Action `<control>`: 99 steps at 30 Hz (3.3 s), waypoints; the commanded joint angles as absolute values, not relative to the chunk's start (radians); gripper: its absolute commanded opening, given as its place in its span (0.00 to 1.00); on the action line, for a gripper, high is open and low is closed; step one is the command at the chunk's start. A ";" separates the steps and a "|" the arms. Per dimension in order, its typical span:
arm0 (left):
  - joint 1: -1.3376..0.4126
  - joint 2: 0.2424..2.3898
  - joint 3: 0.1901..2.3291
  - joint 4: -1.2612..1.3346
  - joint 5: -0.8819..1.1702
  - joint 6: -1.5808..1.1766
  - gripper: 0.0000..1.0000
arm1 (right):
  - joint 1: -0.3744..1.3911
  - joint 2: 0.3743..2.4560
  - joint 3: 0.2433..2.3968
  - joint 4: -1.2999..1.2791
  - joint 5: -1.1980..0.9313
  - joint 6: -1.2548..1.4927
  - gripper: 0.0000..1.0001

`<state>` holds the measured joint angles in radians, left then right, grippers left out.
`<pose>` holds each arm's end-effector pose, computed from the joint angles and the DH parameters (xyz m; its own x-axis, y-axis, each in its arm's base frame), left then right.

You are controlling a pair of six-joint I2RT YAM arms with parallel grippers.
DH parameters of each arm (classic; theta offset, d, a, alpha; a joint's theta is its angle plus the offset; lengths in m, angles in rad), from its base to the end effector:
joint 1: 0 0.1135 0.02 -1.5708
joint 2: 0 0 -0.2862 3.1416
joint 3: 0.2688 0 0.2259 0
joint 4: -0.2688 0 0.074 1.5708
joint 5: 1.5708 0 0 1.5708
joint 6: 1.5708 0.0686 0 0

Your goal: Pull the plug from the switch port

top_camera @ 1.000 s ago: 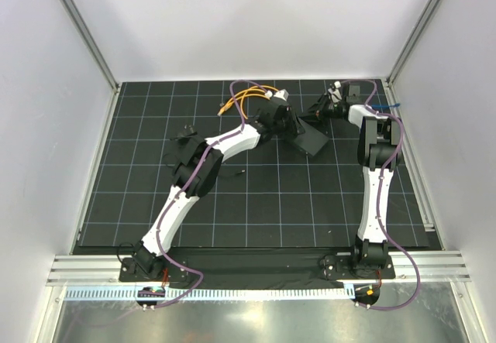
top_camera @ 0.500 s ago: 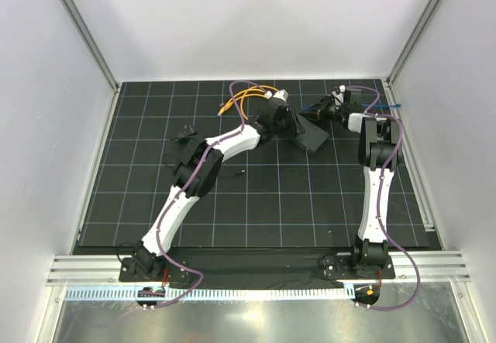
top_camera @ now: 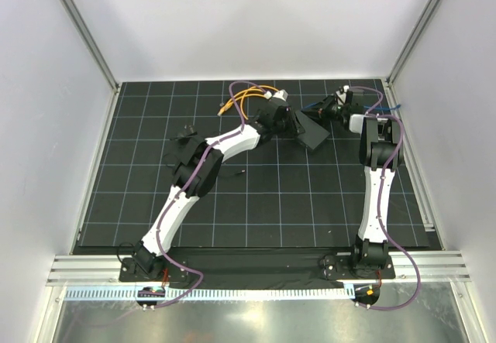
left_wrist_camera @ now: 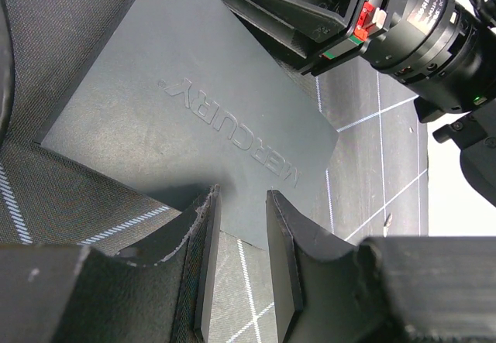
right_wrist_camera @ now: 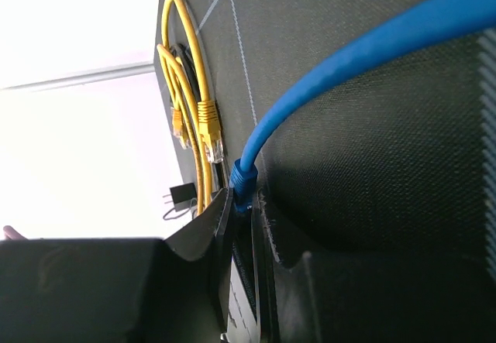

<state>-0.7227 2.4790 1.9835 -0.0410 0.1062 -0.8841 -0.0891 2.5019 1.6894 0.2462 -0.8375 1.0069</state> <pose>0.4362 -0.3944 0.1661 -0.8045 -0.3158 -0.5030 0.1638 0.6961 -0.6990 0.5465 0.0023 0.1032 -0.7631 0.6361 -0.1141 0.1497 0.3458 0.9263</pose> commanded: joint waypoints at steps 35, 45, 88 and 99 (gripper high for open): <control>-0.747 2.569 2.092 -0.350 0.081 -1.011 0.24 | -0.080 2.321 1.451 0.387 -0.689 0.880 0.01; -0.742 2.638 2.180 -0.393 0.084 -1.014 0.25 | -0.081 2.343 1.387 0.446 -0.588 1.121 0.01; -0.739 1.680 1.571 -0.474 -0.132 -0.727 0.44 | 0.202 1.641 1.511 -0.176 -0.371 0.526 0.01; -0.686 1.287 1.267 -0.537 -0.271 -0.724 0.53 | 0.475 1.813 1.778 -0.367 -0.177 0.607 0.01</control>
<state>-0.7082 1.4075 1.3010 -0.5190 -0.1875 -0.7452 0.4404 1.7714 1.7031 -0.3073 -0.3099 0.5682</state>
